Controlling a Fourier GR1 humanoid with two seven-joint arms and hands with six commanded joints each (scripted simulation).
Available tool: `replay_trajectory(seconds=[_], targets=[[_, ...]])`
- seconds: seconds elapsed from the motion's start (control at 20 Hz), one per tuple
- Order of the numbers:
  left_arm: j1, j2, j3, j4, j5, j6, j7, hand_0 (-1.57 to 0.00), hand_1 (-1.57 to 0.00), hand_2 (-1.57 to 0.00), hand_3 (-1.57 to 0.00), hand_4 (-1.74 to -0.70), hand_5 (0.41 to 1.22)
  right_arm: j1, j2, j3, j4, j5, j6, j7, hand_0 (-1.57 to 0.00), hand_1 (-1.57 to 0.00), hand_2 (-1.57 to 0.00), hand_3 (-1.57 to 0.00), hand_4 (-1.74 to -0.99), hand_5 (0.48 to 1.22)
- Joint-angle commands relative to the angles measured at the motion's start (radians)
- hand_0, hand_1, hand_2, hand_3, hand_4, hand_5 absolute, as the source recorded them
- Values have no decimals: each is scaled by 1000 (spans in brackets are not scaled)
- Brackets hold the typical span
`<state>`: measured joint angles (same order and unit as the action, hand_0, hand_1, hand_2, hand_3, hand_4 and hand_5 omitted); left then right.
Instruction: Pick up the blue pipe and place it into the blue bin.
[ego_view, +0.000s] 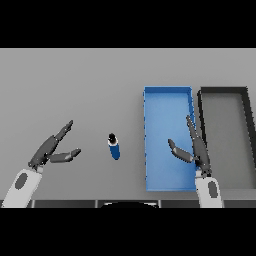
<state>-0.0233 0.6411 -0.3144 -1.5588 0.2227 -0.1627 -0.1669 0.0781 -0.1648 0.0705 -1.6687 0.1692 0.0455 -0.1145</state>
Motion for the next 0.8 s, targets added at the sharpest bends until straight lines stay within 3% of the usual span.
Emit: replay_trajectory(seconds=[0.0, 0.15, 0.4, 0.6, 0.75], targets=[[3, -9, -21, -10, -5, -9, 18, 1, 1, 1, 1, -1071, 522, -2, -5, -7, 5, -2, -2, -1, 1, 1, 1, 1, -1174, 616], [21, -36, -97, -71, -33, -31, 76, 1, 1, 1, 1, -1126, 485, -18, 0, -3, 3, -3, -1, 27, 1, 1, 1, 1, -1174, 618], [-2, -102, -176, -75, -90, -26, 135, 1, 1, 1, 1, -1144, 452, 6, 0, -9, -8, -17, 6, 15, 1, 1, 1, 1, -1205, 618], [-50, -188, -205, 0, -125, -16, 99, 1, 1, 1, 1, -1154, 459, 1, 7, -6, -7, -16, 4, 29, 1, 1, 1, 1, -1214, 624], [-96, -280, -230, 63, -156, 17, 118, 1, 1, 1, 1, -1150, 460, 2, 16, -1, 3, -8, -1, 35, 1, 1, 1, 1, -1202, 621]])
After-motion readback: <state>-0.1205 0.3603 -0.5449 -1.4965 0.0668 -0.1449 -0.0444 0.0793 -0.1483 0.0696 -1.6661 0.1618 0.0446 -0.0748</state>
